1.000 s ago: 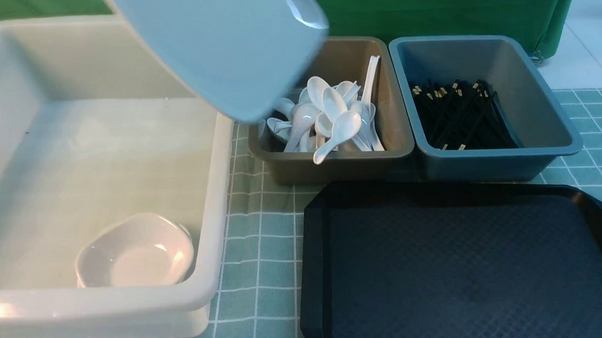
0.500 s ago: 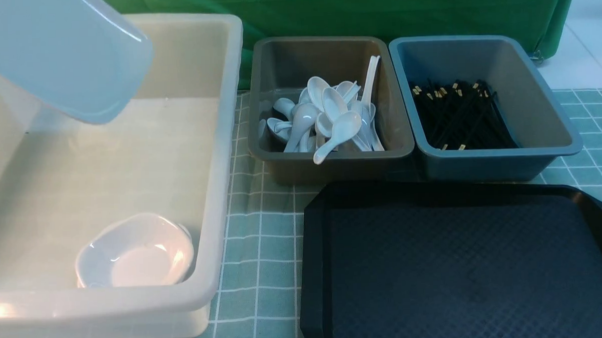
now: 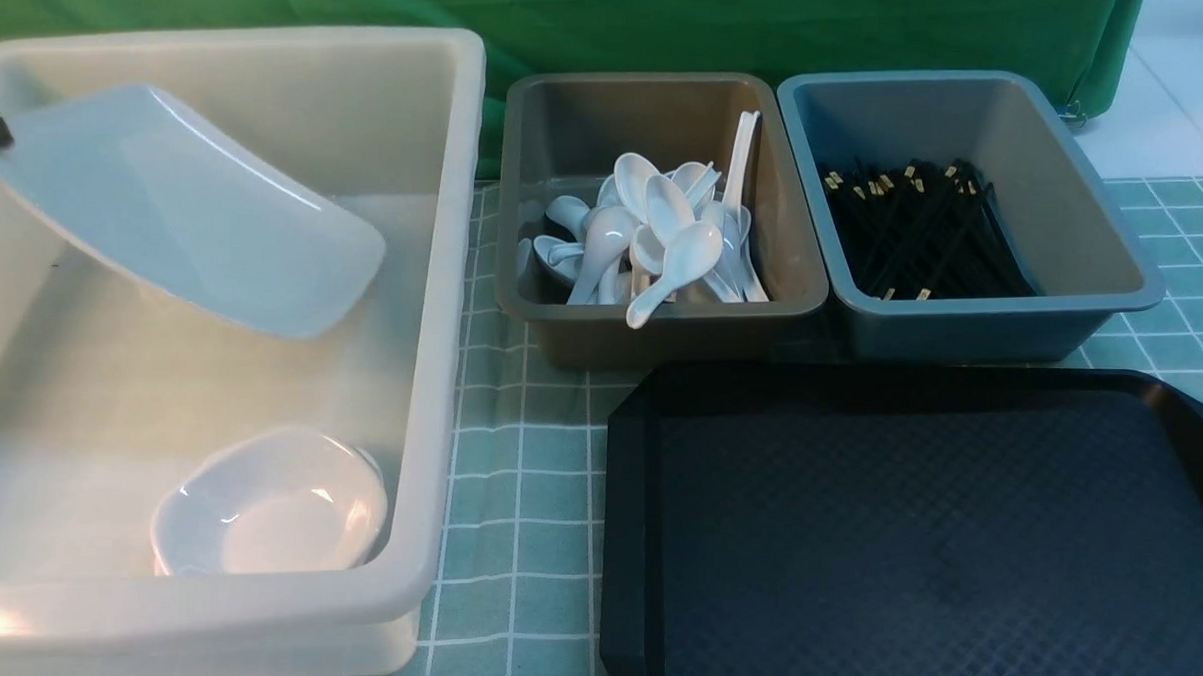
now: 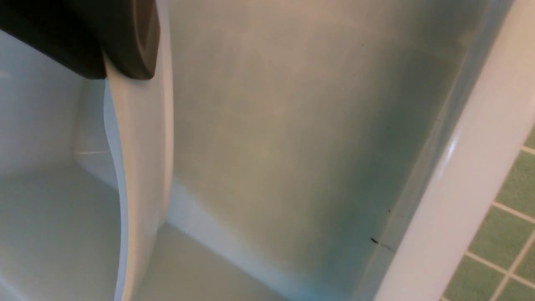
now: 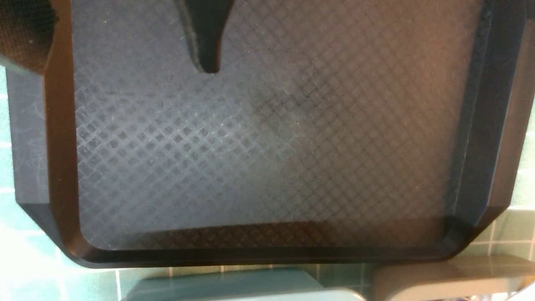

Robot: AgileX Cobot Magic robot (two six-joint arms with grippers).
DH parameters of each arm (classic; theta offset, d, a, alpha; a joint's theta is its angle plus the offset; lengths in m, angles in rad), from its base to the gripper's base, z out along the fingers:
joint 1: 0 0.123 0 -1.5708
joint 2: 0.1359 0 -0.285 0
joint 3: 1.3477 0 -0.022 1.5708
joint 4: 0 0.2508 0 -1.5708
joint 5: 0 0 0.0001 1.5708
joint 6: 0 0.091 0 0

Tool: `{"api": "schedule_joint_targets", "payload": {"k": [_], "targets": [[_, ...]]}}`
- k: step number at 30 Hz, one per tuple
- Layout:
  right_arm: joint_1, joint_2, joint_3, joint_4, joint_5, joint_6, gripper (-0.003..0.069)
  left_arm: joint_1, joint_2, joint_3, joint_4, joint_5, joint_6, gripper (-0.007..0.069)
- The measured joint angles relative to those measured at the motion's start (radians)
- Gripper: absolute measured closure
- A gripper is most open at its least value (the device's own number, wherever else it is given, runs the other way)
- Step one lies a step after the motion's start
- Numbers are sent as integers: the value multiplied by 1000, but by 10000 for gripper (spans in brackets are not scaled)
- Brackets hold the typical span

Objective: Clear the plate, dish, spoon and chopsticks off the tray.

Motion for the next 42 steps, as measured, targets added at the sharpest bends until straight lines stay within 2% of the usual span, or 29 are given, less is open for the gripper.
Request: {"api": "schedule_joint_targets", "payload": {"k": [10, 13, 16, 17, 18, 22, 24, 25, 26, 28, 29, 30, 31, 34, 37, 40, 41, 42], "targets": [[0, 0, 0, 1, -9, 21, 170, 0, 124, 0, -8, 18, 9, 598], [0, 0, 0, 1, -9, 27, 170, -2, 166, 0, 44, 50, 8, 545], [0, 0, 0, 1, -10, 28, 170, -7, 194, -1, 55, 65, 8, 459], [0, 0, 0, 1, -10, 29, 170, -7, 196, -1, 55, 65, 8, 459], [0, 0, 0, 1, -10, 31, 170, -8, 197, -7, 55, 67, 8, 407], [0, 0, -11, 1, 13, 34, 172, -8, 198, -19, 68, 113, 13, 280], [0, 0, -50, 1, 69, 19, 189, -8, 196, -35, 81, 147, 14, 251], [2, 0, -95, 1, 118, 3, 237, -8, 190, -38, 79, 169, 14, 249], [5, 0, -133, 0, 150, -4, 270, -8, 178, -38, 70, 179, 16, 261], [22, 0, -283, 0, 250, -44, 482, -15, 113, -38, 7, 184, 62, 375], [31, 0, -345, 0, 277, -62, 545, -24, 70, -38, -31, 184, 90, 442], [38, 0, -392, 1, 290, -71, 578, -39, 20, -38, -46, 182, 105, 496], [44, -3, -435, 3, 298, -79, 599, -50, -13, -38, -62, 182, 118, 538], [62, -33, -529, 5, 281, -87, 629, -107, -149, -38, -102, 182, 143, 599], [71, -94, -553, 0, 217, -89, 635, -172, -279, -34, -115, 185, 153, 617], [73, -261, -460, -44, 38, -89, 636, -280, -493, 26, -92, 182, 164, 624], [73, -273, -460, -47, 26, -89, 636, -287, -493, 26, -89, 180, 164, 624], [73, -357, -376, -63, -62, -89, 636, -336, -578, 68, -70, 165, 165, 624]]}}
